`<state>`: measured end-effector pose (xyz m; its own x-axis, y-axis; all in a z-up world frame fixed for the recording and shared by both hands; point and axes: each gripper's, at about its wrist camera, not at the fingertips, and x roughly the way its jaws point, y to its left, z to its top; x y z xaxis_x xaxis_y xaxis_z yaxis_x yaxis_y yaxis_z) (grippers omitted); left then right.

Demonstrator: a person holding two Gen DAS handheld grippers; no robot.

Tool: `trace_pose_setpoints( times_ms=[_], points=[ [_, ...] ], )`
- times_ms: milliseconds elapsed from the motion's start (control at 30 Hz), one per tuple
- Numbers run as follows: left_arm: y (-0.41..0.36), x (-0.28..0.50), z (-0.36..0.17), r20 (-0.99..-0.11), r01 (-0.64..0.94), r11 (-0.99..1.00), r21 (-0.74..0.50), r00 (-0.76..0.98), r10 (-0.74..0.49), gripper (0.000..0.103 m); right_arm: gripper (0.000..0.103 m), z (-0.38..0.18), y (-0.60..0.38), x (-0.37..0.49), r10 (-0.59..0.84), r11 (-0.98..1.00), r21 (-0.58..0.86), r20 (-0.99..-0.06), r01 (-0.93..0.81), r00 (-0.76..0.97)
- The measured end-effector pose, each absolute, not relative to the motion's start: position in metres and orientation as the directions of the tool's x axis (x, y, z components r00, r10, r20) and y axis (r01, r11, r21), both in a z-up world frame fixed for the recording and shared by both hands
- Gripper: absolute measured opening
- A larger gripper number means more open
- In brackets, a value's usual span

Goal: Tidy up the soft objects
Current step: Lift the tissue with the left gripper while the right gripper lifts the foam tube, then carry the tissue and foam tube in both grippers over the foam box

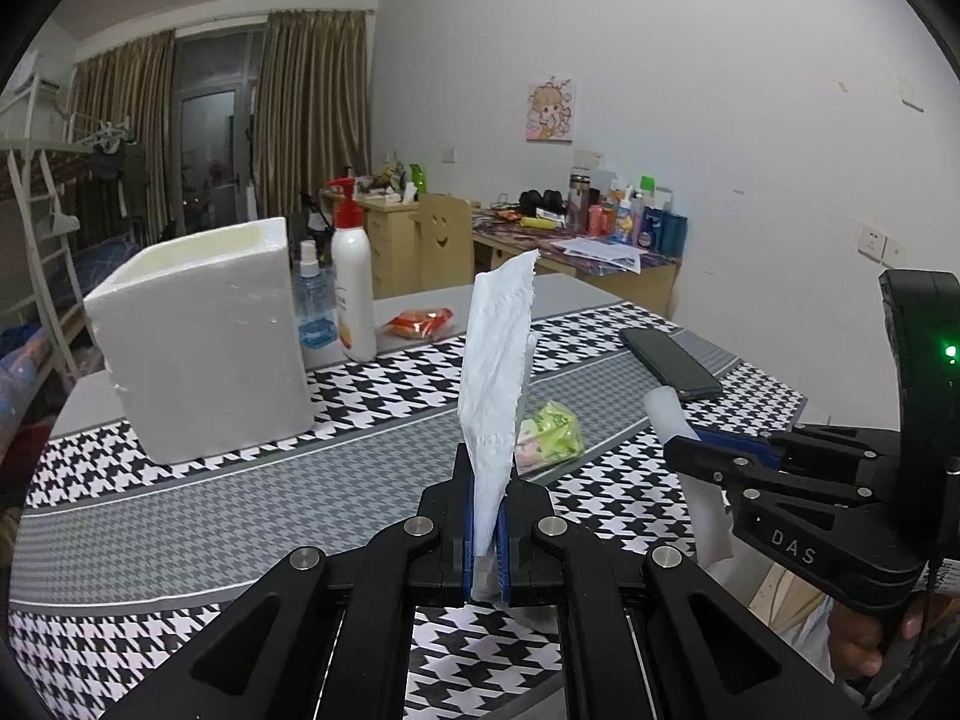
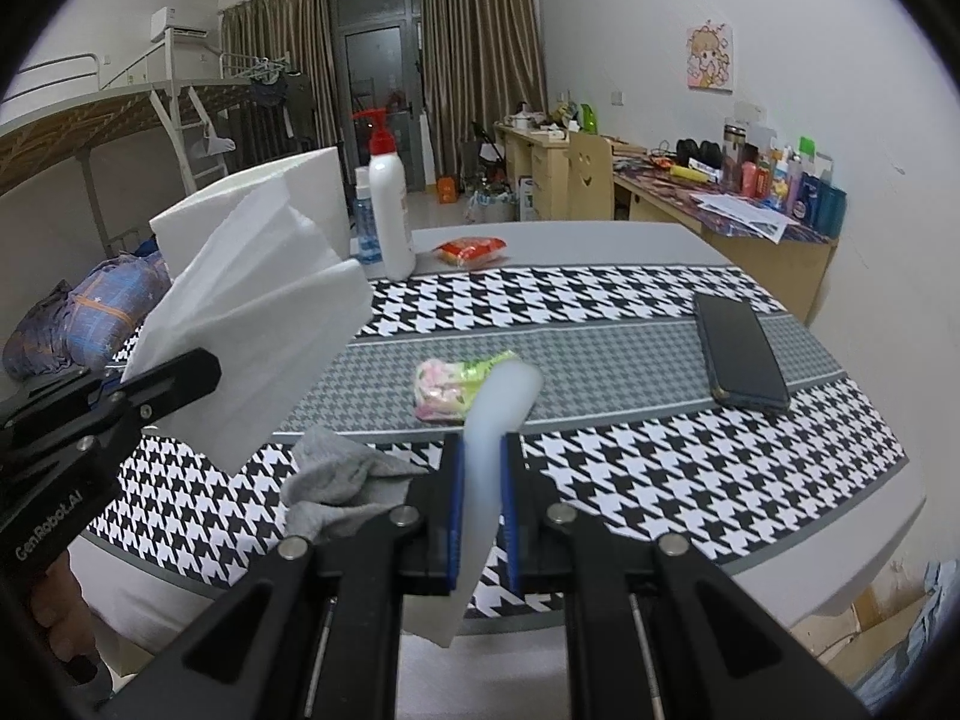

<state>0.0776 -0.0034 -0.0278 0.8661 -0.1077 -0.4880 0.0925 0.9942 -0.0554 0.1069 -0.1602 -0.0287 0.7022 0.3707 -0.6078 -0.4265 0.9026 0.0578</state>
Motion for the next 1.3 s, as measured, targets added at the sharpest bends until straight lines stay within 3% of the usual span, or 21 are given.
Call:
trace_pose_setpoints(
  times_ms=[1300],
  points=[
    [0.054, 0.067, -0.006, -0.448, -0.079, 0.996, -0.041, 0.893, 0.052, 0.006, 0.015, -0.002, -0.113, 0.117, 0.499, 0.821, 0.055, -0.551, -0.568, 0.669]
  ],
)
